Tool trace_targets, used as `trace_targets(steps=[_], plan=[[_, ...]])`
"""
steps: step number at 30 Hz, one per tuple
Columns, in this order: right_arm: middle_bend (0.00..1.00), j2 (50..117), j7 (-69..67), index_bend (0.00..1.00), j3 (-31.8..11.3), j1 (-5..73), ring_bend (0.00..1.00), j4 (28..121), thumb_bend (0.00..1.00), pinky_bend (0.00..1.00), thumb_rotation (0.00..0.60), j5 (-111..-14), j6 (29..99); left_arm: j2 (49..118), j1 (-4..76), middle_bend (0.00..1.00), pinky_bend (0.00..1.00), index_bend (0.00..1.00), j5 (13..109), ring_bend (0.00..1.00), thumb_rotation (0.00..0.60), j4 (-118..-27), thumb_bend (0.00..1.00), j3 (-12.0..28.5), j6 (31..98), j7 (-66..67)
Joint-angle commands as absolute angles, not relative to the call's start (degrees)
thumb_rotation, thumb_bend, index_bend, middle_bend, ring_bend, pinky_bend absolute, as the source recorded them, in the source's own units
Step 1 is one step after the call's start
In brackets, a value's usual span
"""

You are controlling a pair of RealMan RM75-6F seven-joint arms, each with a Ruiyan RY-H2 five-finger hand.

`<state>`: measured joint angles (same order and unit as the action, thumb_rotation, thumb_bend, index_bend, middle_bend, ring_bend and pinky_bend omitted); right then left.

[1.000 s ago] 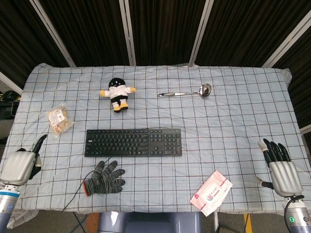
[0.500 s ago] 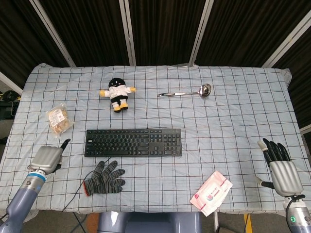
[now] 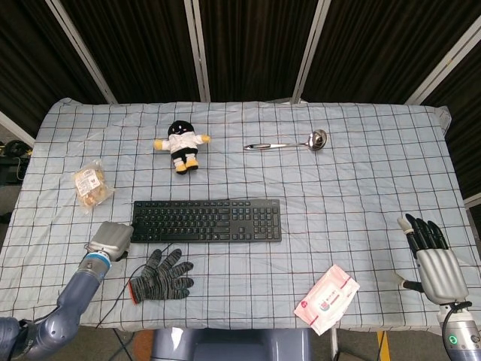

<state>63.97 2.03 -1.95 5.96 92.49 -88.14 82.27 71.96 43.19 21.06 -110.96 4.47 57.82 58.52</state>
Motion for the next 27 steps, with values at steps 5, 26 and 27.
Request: trace_targets(steps=[5, 26, 27], plan=[[0.00, 63.9, 1.4, 0.00, -2.0, 5.9, 0.00, 92.7, 0.07, 0.00, 0.600, -88.1, 82.5, 75.3, 46.8, 0.85, 0.53, 0.00, 16.2, 0.73, 0.600, -108.5, 0.93, 3.5, 59.6, 60.0], [0.00, 63.8, 0.7, 0.00, -1.8, 5.9, 0.00, 93.2, 0.07, 0.00, 0.600, -88.3, 82.4, 77.8, 50.6, 0.85, 0.53, 0.00, 13.0, 0.73, 0.600, -105.4, 0.93, 0.9, 59.9, 57.9], [0.00, 63.8, 0.7, 0.00, -1.8, 5.9, 0.00, 93.2, 0.07, 0.00, 0.600, -88.4, 82.4, 77.9, 50.7, 0.85, 0.53, 0.00, 12.8, 0.73, 0.600, -105.2, 0.93, 0.8, 59.7, 57.7]])
